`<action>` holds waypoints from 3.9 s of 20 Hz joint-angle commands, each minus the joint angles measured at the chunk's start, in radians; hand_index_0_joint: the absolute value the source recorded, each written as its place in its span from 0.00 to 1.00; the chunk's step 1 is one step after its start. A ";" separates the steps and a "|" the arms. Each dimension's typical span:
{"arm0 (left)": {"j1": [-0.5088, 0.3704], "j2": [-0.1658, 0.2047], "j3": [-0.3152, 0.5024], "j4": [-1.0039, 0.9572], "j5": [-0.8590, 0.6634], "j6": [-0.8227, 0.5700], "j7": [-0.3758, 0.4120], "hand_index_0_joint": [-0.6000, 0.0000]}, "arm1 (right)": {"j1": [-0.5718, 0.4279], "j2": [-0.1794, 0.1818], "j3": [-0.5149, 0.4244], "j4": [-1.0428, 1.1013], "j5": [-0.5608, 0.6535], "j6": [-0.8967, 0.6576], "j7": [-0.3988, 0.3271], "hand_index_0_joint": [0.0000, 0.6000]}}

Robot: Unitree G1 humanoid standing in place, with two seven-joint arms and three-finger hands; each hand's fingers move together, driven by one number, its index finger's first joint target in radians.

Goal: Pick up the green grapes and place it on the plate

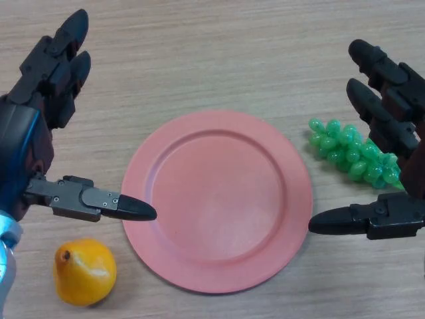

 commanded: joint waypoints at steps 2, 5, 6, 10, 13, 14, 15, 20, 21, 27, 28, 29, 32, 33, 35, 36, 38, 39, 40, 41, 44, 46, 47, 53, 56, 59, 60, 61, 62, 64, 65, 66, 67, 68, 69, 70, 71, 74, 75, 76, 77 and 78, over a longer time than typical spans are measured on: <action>-0.035 0.029 0.024 -0.007 0.006 -0.173 0.035 1.00 | -0.023 -0.023 -0.070 -0.062 0.001 -0.159 0.020 0.00; -0.043 0.021 -0.002 0.010 0.029 -0.199 0.054 1.00 | -0.021 -0.027 -0.093 -0.054 -0.001 -0.170 0.026 0.00; -0.041 0.017 -0.007 0.016 0.031 -0.209 0.058 1.00 | -0.022 -0.028 -0.094 -0.043 -0.005 -0.179 0.026 0.00; -0.033 0.006 -0.029 0.008 0.042 -0.193 0.059 1.00 | -0.067 -0.052 -0.101 0.087 -0.043 -0.295 0.050 0.00; -0.033 0.011 -0.019 -0.020 0.033 -0.151 0.037 1.00 | -0.117 -0.072 -0.100 0.300 -0.095 -0.512 0.085 0.00; -0.030 0.012 -0.013 -0.028 0.029 -0.144 0.031 1.00 | -0.145 -0.082 -0.098 0.398 -0.105 -0.591 0.083 0.00; -0.023 0.012 -0.004 -0.036 0.021 -0.139 0.027 1.00 | -0.174 -0.097 -0.094 0.527 -0.133 -0.685 0.084 0.00; 0.007 0.014 0.031 -0.055 -0.009 -0.137 0.029 1.00 | -0.290 -0.159 -0.098 0.926 -0.225 -0.944 0.043 0.00; 0.010 0.020 0.041 -0.069 -0.011 -0.113 0.016 1.00 | -0.322 -0.173 -0.089 1.034 -0.249 -0.982 0.031 0.00; 0.014 0.022 0.059 -0.089 -0.022 -0.075 0.002 1.00 | -0.450 -0.221 -0.054 1.406 -0.409 -1.155 -0.078 0.33; 0.014 0.022 0.061 -0.088 -0.022 -0.078 0.001 1.00 | -0.463 -0.231 -0.046 1.446 -0.447 -1.177 -0.100 0.50; 0.017 0.021 0.064 -0.086 -0.023 -0.085 0.002 1.00 | -0.494 -0.258 -0.035 1.535 -0.546 -1.231 -0.180 0.75; 0.020 0.020 0.074 -0.086 -0.022 -0.094 0.010 1.00 | -0.533 -0.294 -0.021 1.639 -0.699 -1.270 -0.342 1.00; 0.019 0.021 0.073 -0.086 -0.022 -0.091 0.012 1.00 | -0.521 -0.290 -0.031 1.611 -0.682 -1.247 -0.336 1.00; 0.022 0.020 0.070 -0.086 -0.020 -0.096 0.012 1.00 | -0.512 -0.293 -0.030 1.578 -0.698 -1.225 -0.349 1.00; 0.023 0.020 0.069 -0.085 -0.019 -0.096 0.012 1.00 | -0.497 -0.275 -0.045 1.531 -0.625 -1.200 -0.280 1.00; 0.025 0.019 0.068 -0.084 -0.017 -0.096 0.010 1.00 | -0.449 -0.223 -0.076 1.331 -0.425 -1.056 -0.131 1.00; 0.023 0.020 0.071 -0.084 -0.020 -0.089 0.008 1.00 | -0.404 -0.181 -0.089 1.137 -0.257 -0.874 -0.030 1.00; 0.025 0.020 0.071 -0.086 -0.021 -0.085 0.008 1.00 | -0.384 -0.160 -0.093 1.035 -0.179 -0.764 -0.009 1.00; 0.025 0.020 0.071 -0.088 -0.022 -0.075 0.008 1.00 | -0.354 -0.126 -0.096 0.807 -0.011 -0.512 -0.004 1.00; 0.016 0.022 0.067 -0.090 -0.022 -0.070 0.008 1.00 | -0.337 -0.097 -0.024 0.611 0.001 -0.392 -0.032 1.00; 0.000 0.030 0.075 -0.106 -0.034 -0.051 0.008 1.00 | -0.329 -0.046 0.042 0.500 -0.047 -0.322 -0.032 1.00; -0.004 0.031 0.079 -0.109 -0.041 -0.056 0.010 1.00 | -0.335 -0.014 0.099 0.467 -0.110 -0.324 -0.037 1.00; -0.001 0.027 0.107 -0.109 -0.078 -0.100 0.047 1.00 | -0.309 0.062 0.340 0.328 -0.082 -0.080 -0.094 1.00; -0.004 0.034 0.122 -0.102 -0.090 -0.120 0.056 1.00 | -0.299 0.063 0.367 0.303 -0.145 -0.009 -0.034 0.67; 0.009 0.038 0.126 -0.093 -0.085 -0.149 0.065 1.00 | -0.330 0.063 0.378 0.343 -0.216 -0.098 -0.015 0.01; 0.008 0.038 0.125 -0.094 -0.085 -0.146 0.066 1.00 | -0.337 0.063 0.371 0.347 -0.211 -0.111 -0.028 0.00; 0.006 0.038 0.120 -0.097 -0.083 -0.140 0.069 1.00 | -0.350 0.063 0.358 0.351 -0.204 -0.124 -0.044 0.00; 0.004 0.038 0.115 -0.100 -0.079 -0.137 0.071 1.00 | -0.353 0.063 0.349 0.348 -0.201 -0.133 -0.048 0.00; 0.009 0.032 0.098 -0.109 -0.070 -0.132 0.069 1.00 | -0.357 0.063 0.314 0.332 -0.200 -0.151 -0.053 0.00; 0.009 0.027 0.088 -0.106 -0.064 -0.134 0.068 1.00 | -0.349 0.063 0.282 0.309 -0.197 -0.158 -0.048 0.00; 0.010 0.025 0.085 -0.104 -0.062 -0.138 0.067 1.00 | -0.338 0.063 0.263 0.287 -0.193 -0.155 -0.037 0.00; 0.008 0.023 0.083 -0.102 -0.062 -0.136 0.068 1.00 | -0.325 0.063 0.220 0.247 -0.192 -0.141 -0.011 0.00; 0.006 0.024 0.082 -0.100 -0.062 -0.134 0.069 1.00 | -0.314 0.063 0.199 0.229 -0.188 -0.139 -0.002 0.00; 0.003 0.024 0.079 -0.093 -0.063 -0.134 0.070 1.00 | -0.283 0.058 0.141 0.177 -0.167 -0.122 0.024 0.00; 0.003 0.024 0.078 -0.090 -0.064 -0.137 0.066 1.00 | -0.273 0.054 0.114 0.165 -0.142 -0.128 0.016 0.00; 0.008 0.025 0.083 -0.087 -0.075 -0.137 0.055 1.00 | -0.243 0.028 0.059 0.140 -0.098 -0.140 0.004 0.00; 0.023 0.019 0.089 -0.078 -0.089 -0.152 0.048 1.00 | -0.184 -0.010 -0.024 0.095 0.002 -0.157 -0.056 0.00; 0.034 0.015 0.090 -0.075 -0.091 -0.165 0.047 1.00 | -0.138 -0.025 -0.053 0.061 0.037 -0.169 -0.063 0.00; 0.035 0.014 0.091 -0.074 -0.095 -0.163 0.046 1.00 | -0.120 -0.029 -0.060 0.046 0.042 -0.172 -0.066 0.00; 0.040 0.015 0.097 -0.073 -0.107 -0.162 0.036 1.00 | -0.090 -0.026 -0.073 0.005 0.063 -0.150 -0.087 0.00; 0.044 0.016 0.102 -0.070 -0.110 -0.167 0.030 1.00 | -0.083 -0.026 -0.073 -0.012 0.068 -0.139 -0.095 0.00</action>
